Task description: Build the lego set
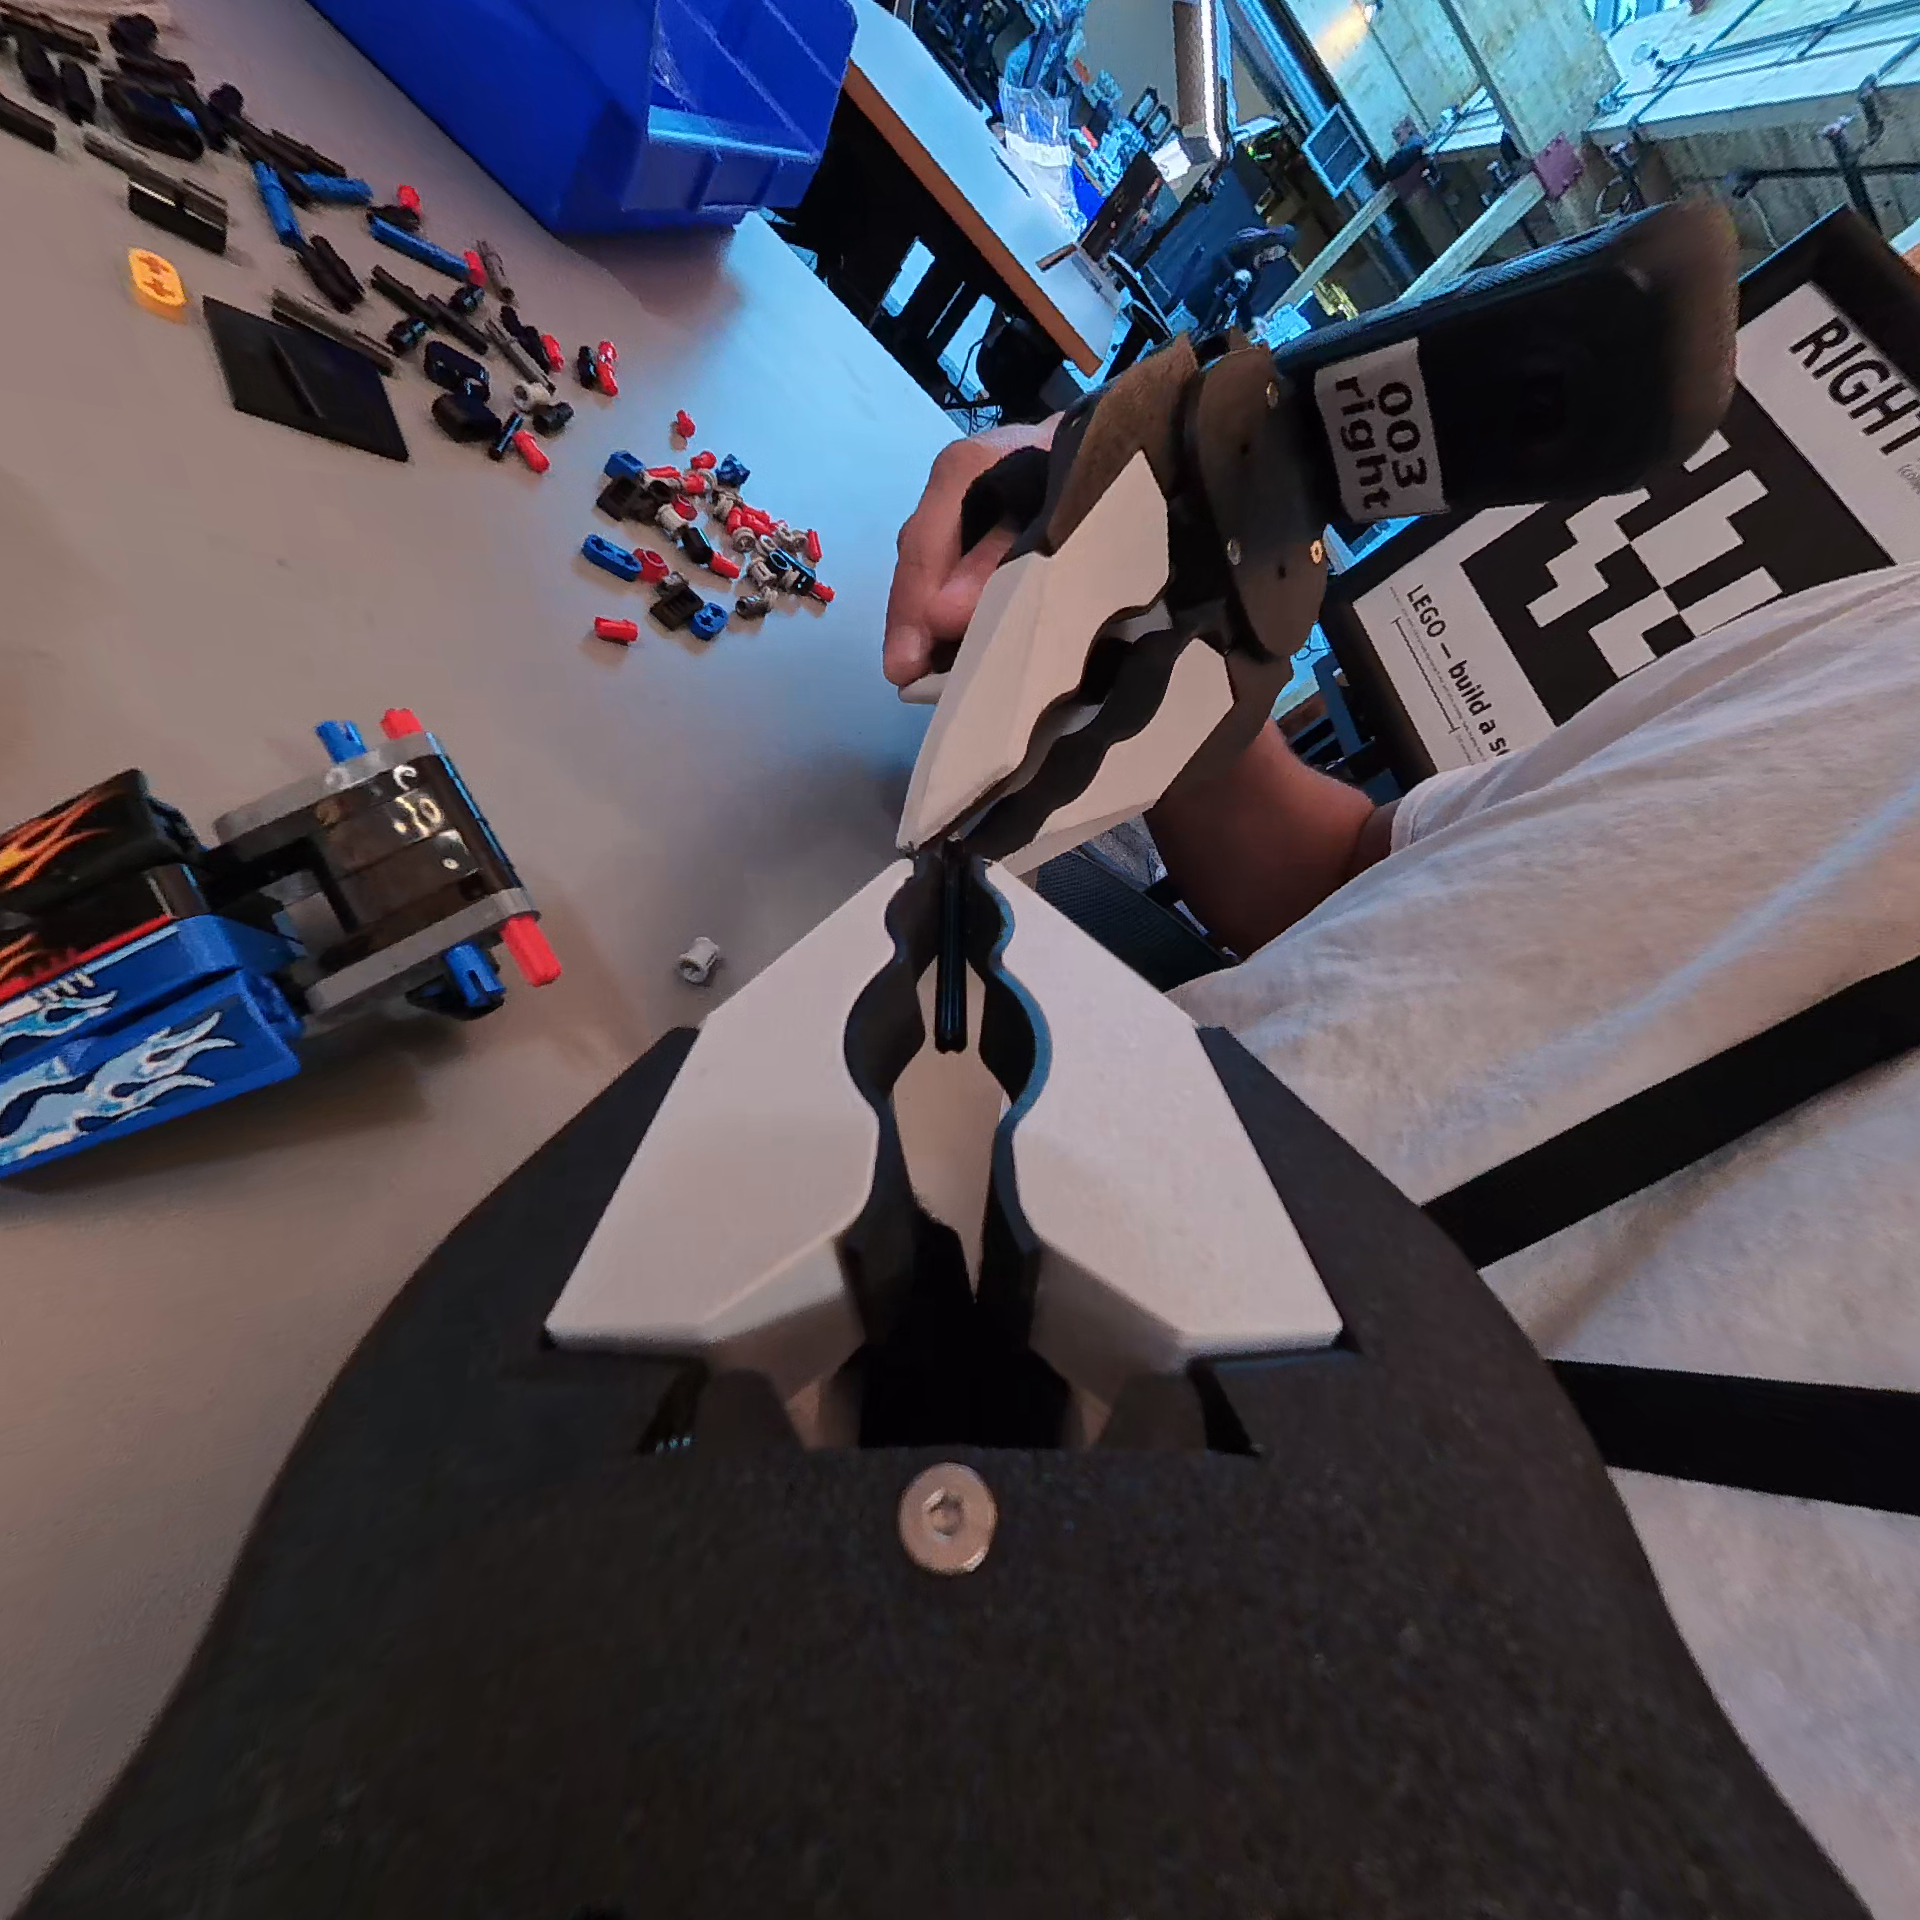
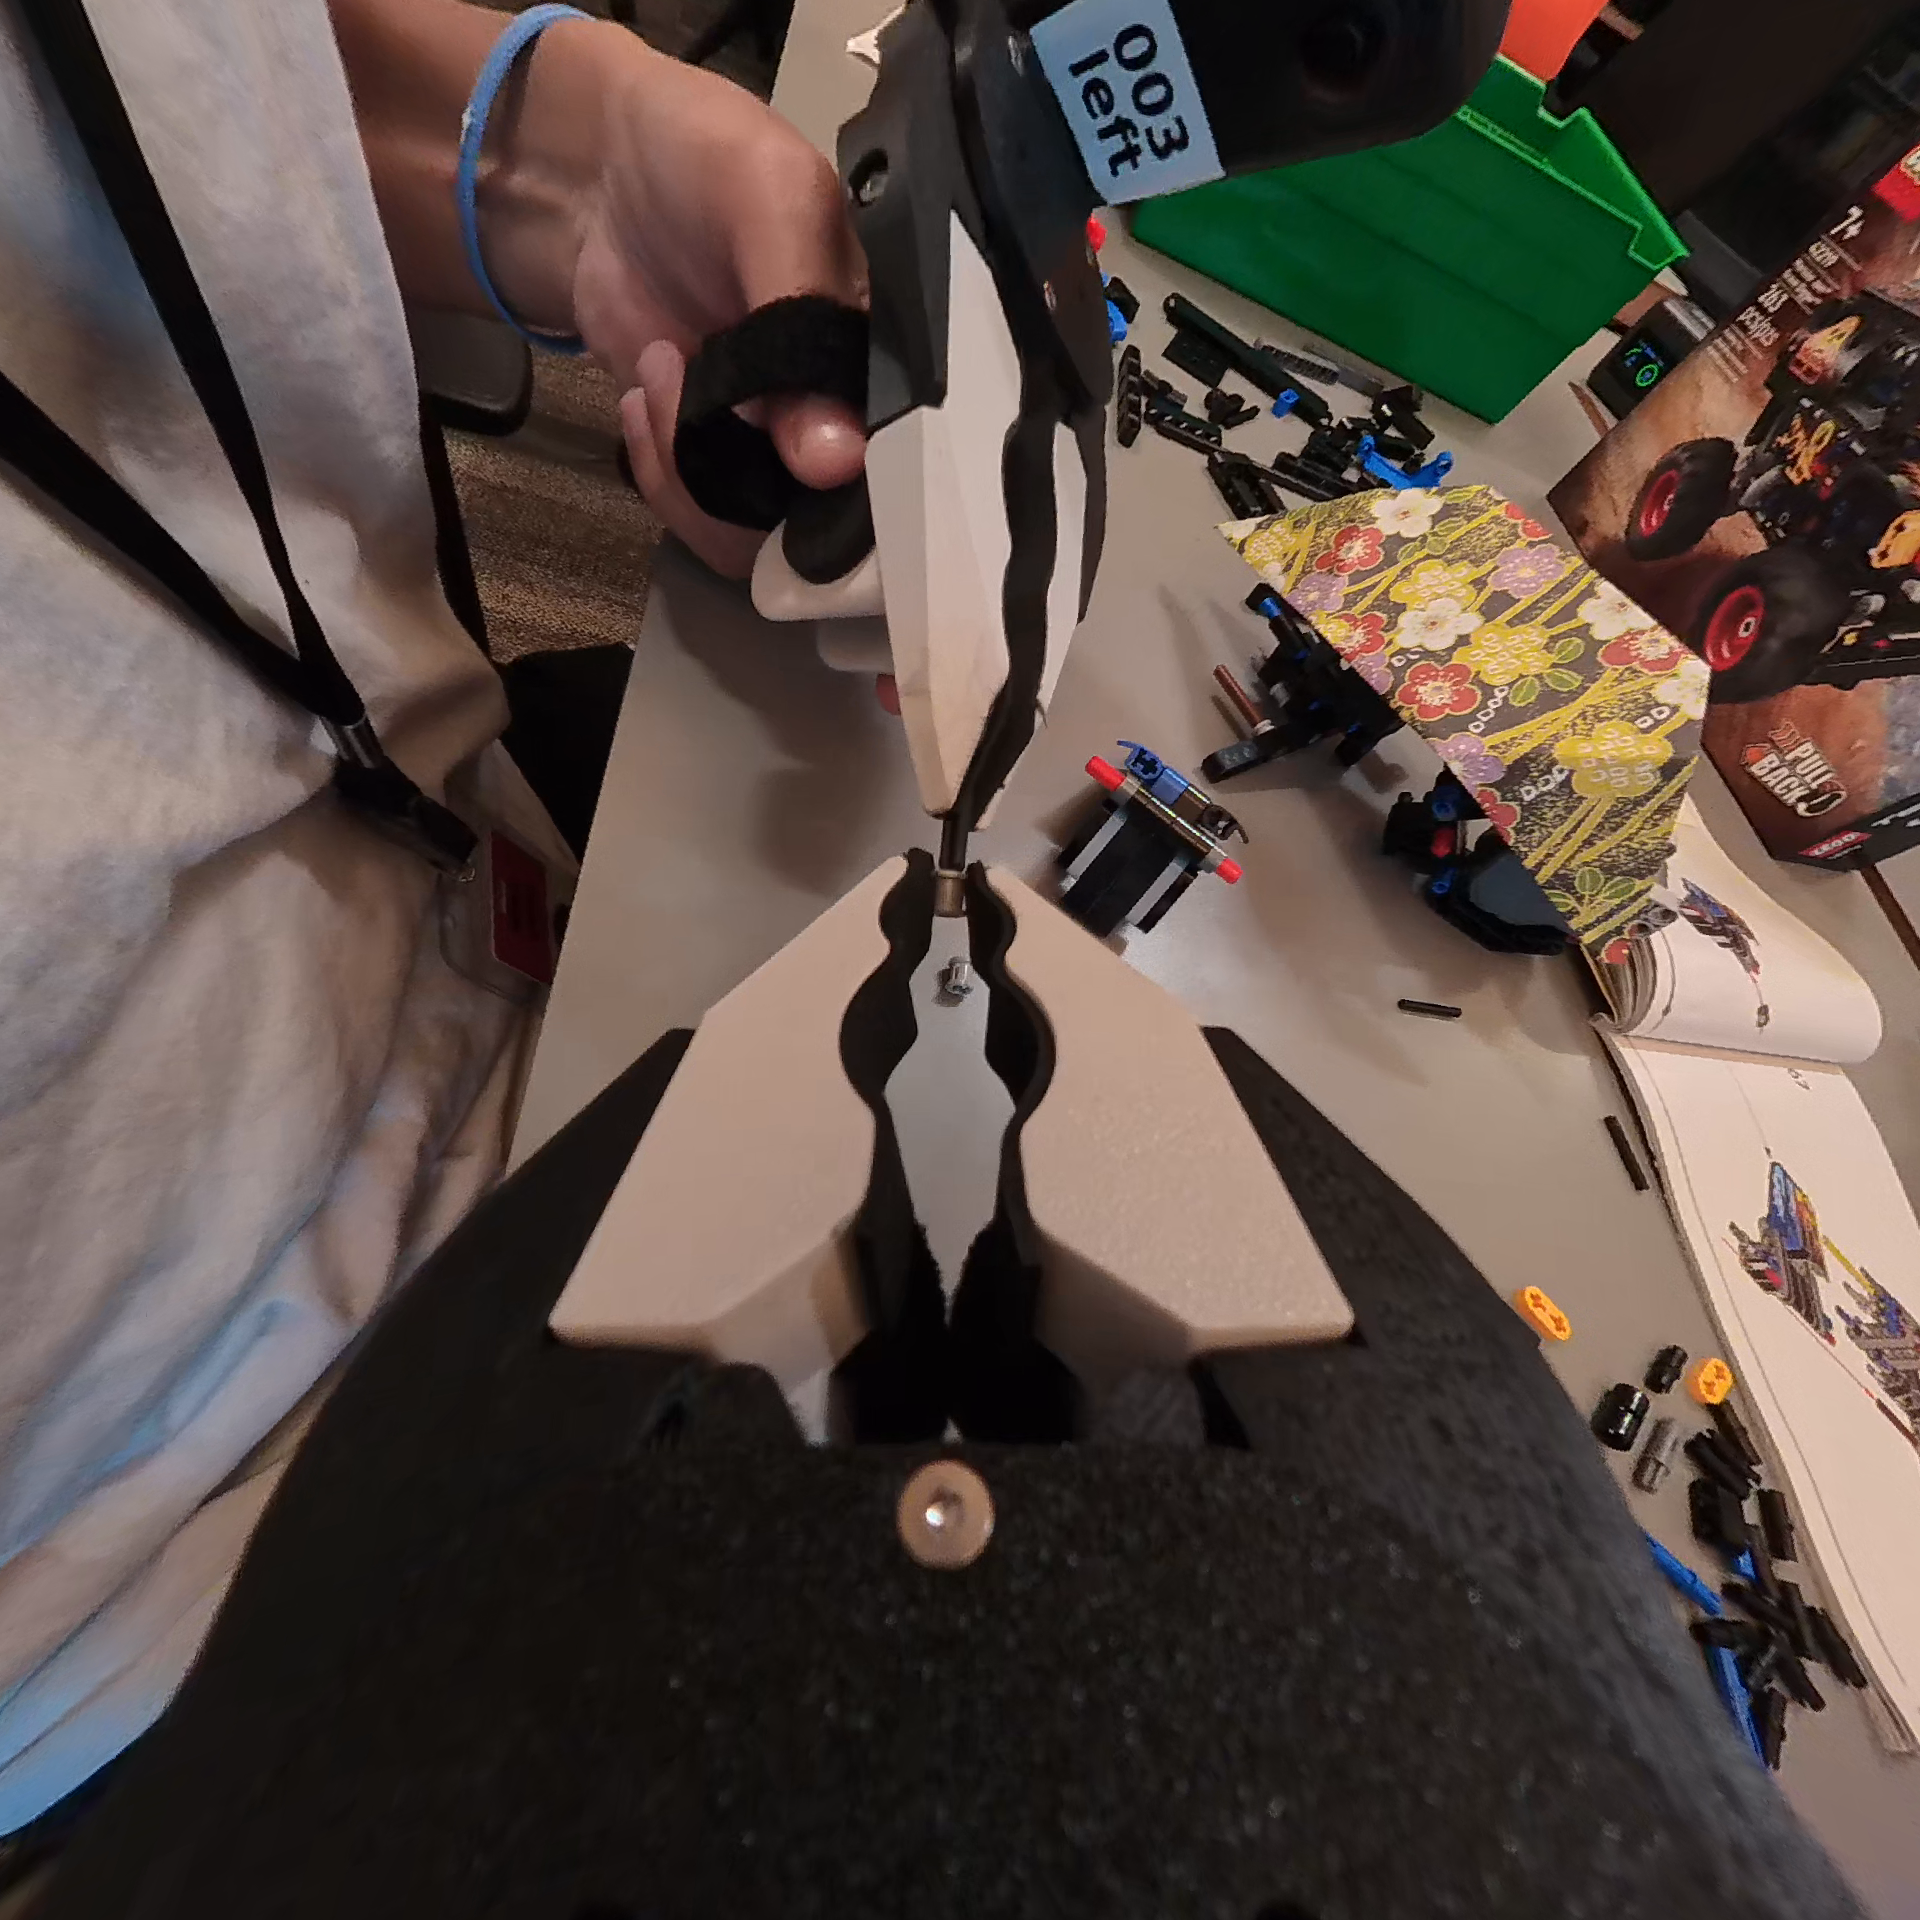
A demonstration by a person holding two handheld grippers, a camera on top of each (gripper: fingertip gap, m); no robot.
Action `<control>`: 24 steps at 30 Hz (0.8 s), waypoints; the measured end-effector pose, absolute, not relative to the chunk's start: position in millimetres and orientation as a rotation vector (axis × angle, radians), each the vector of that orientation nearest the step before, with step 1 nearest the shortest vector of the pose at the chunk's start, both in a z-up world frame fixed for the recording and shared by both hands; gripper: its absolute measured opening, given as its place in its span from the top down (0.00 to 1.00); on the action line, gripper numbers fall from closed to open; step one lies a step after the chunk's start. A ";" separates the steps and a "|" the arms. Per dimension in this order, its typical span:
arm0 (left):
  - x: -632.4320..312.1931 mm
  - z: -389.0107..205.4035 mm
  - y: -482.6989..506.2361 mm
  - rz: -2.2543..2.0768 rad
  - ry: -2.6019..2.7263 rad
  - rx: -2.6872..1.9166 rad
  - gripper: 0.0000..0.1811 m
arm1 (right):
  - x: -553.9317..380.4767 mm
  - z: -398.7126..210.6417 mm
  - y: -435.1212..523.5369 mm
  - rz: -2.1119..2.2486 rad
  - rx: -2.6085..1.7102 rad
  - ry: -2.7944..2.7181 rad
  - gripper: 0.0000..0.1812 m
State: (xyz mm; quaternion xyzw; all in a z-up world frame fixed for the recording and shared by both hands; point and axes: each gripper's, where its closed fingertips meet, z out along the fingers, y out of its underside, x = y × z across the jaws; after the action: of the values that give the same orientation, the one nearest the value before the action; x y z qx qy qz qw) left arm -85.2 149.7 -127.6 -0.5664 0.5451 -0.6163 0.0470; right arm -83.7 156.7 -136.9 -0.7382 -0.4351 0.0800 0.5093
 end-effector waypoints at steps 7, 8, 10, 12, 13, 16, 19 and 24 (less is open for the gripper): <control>-84.6 -135.6 152.5 -1.759 1.692 -1.798 0.99 | -82.1 -143.9 158.7 0.117 -1.832 -1.089 0.97; -84.6 -136.3 152.9 -1.737 1.697 -1.799 0.99 | -82.1 -144.6 159.3 0.097 -1.836 -1.096 0.97; -84.7 -134.4 153.4 -1.751 1.683 -1.807 0.99 | -82.1 -142.4 159.8 0.091 -1.838 -1.087 0.97; -85.1 -137.7 152.8 -1.709 1.702 -1.813 0.99 | -82.5 -145.6 159.2 0.100 -1.862 -1.088 0.97; -85.0 -140.0 152.7 -1.680 1.711 -1.818 0.99 | -82.0 -148.2 159.4 0.085 -1.875 -1.096 0.97; -85.5 -139.8 152.8 -1.739 1.691 -1.850 0.99 | -82.5 -148.0 159.6 0.067 -1.880 -1.099 0.97; -85.6 -142.2 153.9 -1.720 1.699 -1.853 0.99 | -82.3 -150.6 160.5 0.048 -1.879 -1.110 0.97; -86.9 -139.9 154.3 -1.749 1.697 -1.852 0.99 | -84.0 -148.1 161.0 0.054 -1.857 -1.105 0.97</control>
State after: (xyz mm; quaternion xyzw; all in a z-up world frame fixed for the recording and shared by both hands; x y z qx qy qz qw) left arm -86.9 154.3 -139.9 -0.6046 0.5539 -0.5710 0.0404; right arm -84.0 161.0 -148.1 -0.7581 -0.4510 0.0220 0.4705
